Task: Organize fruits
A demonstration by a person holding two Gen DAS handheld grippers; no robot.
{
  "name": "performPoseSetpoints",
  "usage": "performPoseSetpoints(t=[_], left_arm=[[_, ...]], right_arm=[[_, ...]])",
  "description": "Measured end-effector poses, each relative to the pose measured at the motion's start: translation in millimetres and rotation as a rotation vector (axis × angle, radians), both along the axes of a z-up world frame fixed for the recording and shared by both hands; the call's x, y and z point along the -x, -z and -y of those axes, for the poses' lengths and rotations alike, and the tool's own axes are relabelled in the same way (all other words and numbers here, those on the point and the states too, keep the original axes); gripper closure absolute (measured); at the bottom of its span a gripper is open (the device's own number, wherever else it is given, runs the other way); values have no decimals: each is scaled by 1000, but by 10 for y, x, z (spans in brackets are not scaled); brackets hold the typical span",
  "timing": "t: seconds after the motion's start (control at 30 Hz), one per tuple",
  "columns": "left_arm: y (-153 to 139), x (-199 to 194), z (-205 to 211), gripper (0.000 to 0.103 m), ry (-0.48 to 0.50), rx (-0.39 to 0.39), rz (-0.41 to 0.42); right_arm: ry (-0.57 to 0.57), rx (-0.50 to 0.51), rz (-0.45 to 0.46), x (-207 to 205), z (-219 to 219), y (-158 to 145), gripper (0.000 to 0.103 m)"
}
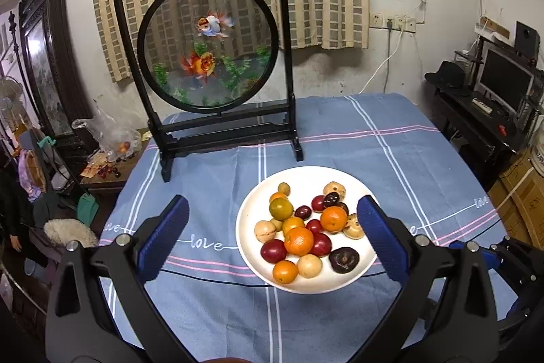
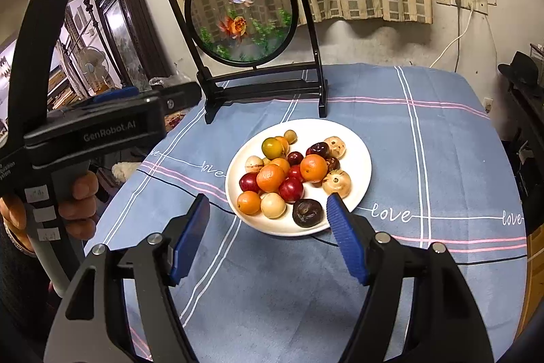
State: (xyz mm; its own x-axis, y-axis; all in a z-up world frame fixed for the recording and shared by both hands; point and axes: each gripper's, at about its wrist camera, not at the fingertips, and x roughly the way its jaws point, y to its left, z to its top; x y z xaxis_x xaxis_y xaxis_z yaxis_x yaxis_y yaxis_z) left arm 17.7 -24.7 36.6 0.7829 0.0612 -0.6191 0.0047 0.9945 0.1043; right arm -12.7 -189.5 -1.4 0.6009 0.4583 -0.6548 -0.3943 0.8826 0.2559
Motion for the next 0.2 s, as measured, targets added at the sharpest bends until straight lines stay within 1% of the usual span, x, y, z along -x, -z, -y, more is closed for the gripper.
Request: performPoseSetpoints(t=[0.13,0.2], left_arm=[[-6,-34,-52,2,-11,37,-8],[-2,-39,-67,2,-16,43,-9]], right_arm=[[11,-4,-3,-10,24,5,31],[15,-2,-3,-17,29,6,31]])
